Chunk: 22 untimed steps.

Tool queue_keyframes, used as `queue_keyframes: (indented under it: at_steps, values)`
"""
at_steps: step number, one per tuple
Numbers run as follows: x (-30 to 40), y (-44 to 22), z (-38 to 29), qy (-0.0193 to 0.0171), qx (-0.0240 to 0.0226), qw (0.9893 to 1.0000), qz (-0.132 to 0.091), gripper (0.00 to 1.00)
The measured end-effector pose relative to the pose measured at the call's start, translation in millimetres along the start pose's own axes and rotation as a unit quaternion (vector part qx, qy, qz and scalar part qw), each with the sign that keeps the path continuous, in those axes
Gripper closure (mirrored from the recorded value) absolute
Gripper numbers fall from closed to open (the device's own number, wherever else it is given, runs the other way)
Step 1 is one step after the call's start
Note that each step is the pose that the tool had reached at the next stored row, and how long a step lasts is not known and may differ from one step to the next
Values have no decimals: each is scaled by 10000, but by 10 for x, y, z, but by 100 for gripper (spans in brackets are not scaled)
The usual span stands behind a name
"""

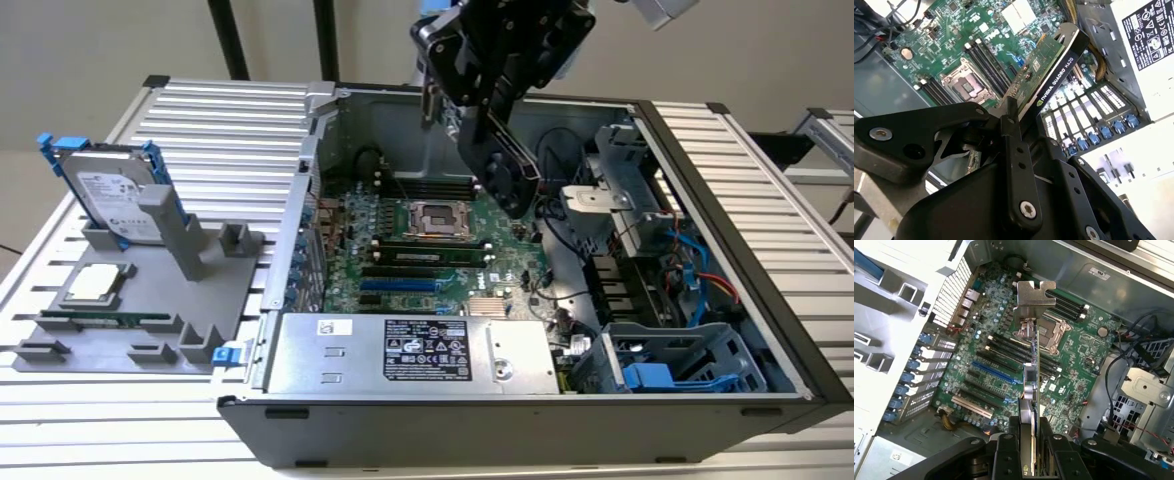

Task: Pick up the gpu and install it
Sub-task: 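Insert the gpu into the slot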

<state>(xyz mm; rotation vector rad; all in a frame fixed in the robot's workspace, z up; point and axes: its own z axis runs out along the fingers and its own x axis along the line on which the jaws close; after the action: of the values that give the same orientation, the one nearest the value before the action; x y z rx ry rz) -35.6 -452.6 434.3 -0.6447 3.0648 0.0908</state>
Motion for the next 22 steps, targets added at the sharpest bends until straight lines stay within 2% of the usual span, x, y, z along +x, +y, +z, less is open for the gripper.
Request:
queue_keyframes:
  at_steps: [11, 22]
  values:
    - [0, 0, 1, 17, -7, 9995, -312, 100]
    - [0, 0, 0, 33, -12, 9982, -594, 100]
